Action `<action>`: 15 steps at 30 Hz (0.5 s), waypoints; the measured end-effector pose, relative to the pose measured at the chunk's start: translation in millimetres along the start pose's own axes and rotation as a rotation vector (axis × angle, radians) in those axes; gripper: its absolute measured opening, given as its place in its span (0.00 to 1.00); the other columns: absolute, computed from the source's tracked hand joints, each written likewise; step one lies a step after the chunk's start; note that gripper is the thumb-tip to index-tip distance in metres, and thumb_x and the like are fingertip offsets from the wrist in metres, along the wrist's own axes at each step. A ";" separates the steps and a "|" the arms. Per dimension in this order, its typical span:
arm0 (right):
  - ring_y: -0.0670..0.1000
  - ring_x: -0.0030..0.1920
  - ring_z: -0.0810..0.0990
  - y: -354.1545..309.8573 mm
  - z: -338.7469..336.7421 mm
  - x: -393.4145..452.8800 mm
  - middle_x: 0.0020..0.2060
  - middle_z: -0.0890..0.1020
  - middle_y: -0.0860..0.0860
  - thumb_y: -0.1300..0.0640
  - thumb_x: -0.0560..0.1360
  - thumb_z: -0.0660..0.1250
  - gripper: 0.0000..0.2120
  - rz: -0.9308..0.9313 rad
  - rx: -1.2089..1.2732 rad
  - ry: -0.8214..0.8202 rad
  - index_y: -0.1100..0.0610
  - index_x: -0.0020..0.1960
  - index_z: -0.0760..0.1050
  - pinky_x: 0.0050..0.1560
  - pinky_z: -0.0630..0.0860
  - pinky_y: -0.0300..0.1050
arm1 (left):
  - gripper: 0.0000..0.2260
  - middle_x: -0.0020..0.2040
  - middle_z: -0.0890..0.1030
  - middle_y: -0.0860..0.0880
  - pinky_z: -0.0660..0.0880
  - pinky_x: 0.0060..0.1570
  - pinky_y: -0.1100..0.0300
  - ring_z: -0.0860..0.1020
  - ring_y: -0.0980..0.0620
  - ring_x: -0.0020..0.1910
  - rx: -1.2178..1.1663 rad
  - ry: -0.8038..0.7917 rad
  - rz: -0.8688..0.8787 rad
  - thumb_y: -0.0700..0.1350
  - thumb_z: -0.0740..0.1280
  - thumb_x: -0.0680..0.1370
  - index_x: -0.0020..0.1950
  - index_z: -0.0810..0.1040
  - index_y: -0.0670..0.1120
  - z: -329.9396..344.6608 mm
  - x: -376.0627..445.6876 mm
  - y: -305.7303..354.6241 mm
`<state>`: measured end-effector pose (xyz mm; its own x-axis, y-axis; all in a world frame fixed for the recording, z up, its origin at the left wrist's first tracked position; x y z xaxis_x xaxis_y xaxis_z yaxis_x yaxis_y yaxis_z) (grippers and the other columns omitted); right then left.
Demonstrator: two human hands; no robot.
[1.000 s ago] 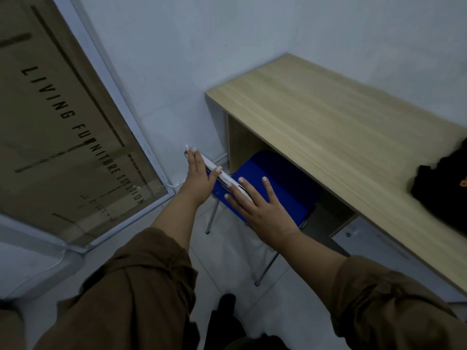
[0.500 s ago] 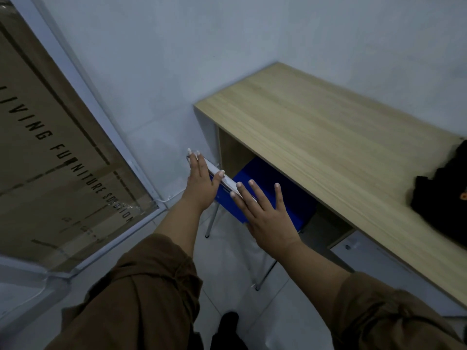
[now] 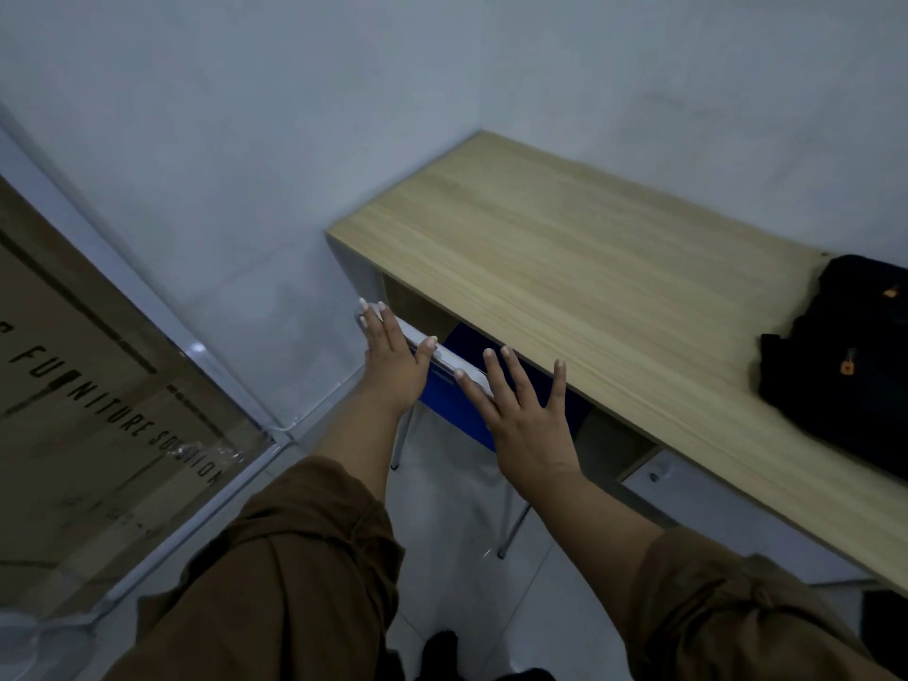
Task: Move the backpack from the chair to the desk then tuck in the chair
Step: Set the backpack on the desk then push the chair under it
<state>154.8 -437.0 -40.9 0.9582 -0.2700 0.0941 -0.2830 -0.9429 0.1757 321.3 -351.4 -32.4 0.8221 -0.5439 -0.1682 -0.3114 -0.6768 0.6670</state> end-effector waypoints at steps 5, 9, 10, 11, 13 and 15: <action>0.60 0.78 0.39 7.9 1.7 12.1 0.80 0.44 0.56 0.57 0.75 0.63 0.45 0.045 0.012 -0.017 0.46 0.77 0.33 0.68 0.39 0.79 | 0.38 0.78 0.29 0.44 0.40 0.77 0.51 0.34 0.47 0.79 0.028 0.006 0.007 0.58 0.53 0.81 0.77 0.32 0.42 2.1 17.8 8.1; 0.60 0.78 0.36 13.3 2.6 22.1 0.79 0.42 0.55 0.56 0.76 0.61 0.44 0.074 0.005 -0.045 0.45 0.77 0.31 0.67 0.37 0.79 | 0.38 0.78 0.30 0.43 0.40 0.77 0.51 0.34 0.46 0.79 0.042 -0.008 0.019 0.59 0.52 0.81 0.77 0.32 0.41 3.6 32.7 13.4; 0.60 0.78 0.35 15.1 2.7 23.9 0.79 0.41 0.55 0.56 0.76 0.60 0.43 0.080 0.003 -0.048 0.45 0.77 0.31 0.67 0.37 0.79 | 0.38 0.78 0.30 0.43 0.40 0.78 0.51 0.34 0.47 0.79 0.041 -0.014 0.023 0.59 0.52 0.81 0.77 0.32 0.41 4.2 35.7 14.8; 0.60 0.77 0.35 16.9 2.8 26.2 0.79 0.41 0.55 0.56 0.76 0.60 0.43 0.086 0.002 -0.051 0.45 0.77 0.31 0.67 0.37 0.79 | 0.38 0.78 0.29 0.43 0.40 0.78 0.51 0.34 0.47 0.79 0.042 -0.021 0.027 0.59 0.52 0.81 0.77 0.32 0.41 4.7 39.5 16.5; 0.60 0.77 0.34 20.2 3.5 30.8 0.79 0.40 0.56 0.56 0.77 0.60 0.43 0.095 -0.003 -0.059 0.44 0.76 0.30 0.66 0.37 0.80 | 0.38 0.78 0.29 0.43 0.41 0.78 0.50 0.35 0.47 0.79 0.045 -0.035 0.027 0.59 0.52 0.81 0.77 0.32 0.41 5.7 46.5 19.6; 0.60 0.77 0.35 23.7 4.0 36.0 0.79 0.41 0.56 0.56 0.76 0.61 0.44 0.105 -0.003 -0.058 0.44 0.76 0.31 0.66 0.37 0.80 | 0.38 0.78 0.29 0.43 0.42 0.79 0.50 0.35 0.46 0.79 0.057 -0.045 0.024 0.59 0.52 0.81 0.77 0.32 0.41 6.0 53.5 23.1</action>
<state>182.7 -469.8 -37.3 0.9239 -0.3785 0.0558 -0.3824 -0.9082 0.1705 355.3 -399.1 -30.3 0.7920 -0.5816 -0.1859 -0.3585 -0.6894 0.6294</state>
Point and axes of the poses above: each hand's wrist, its own x-axis towards the middle knuckle, its own z-axis out of the palm, y = z × x, the point moved 4 cm from there along x, towards the middle knuckle
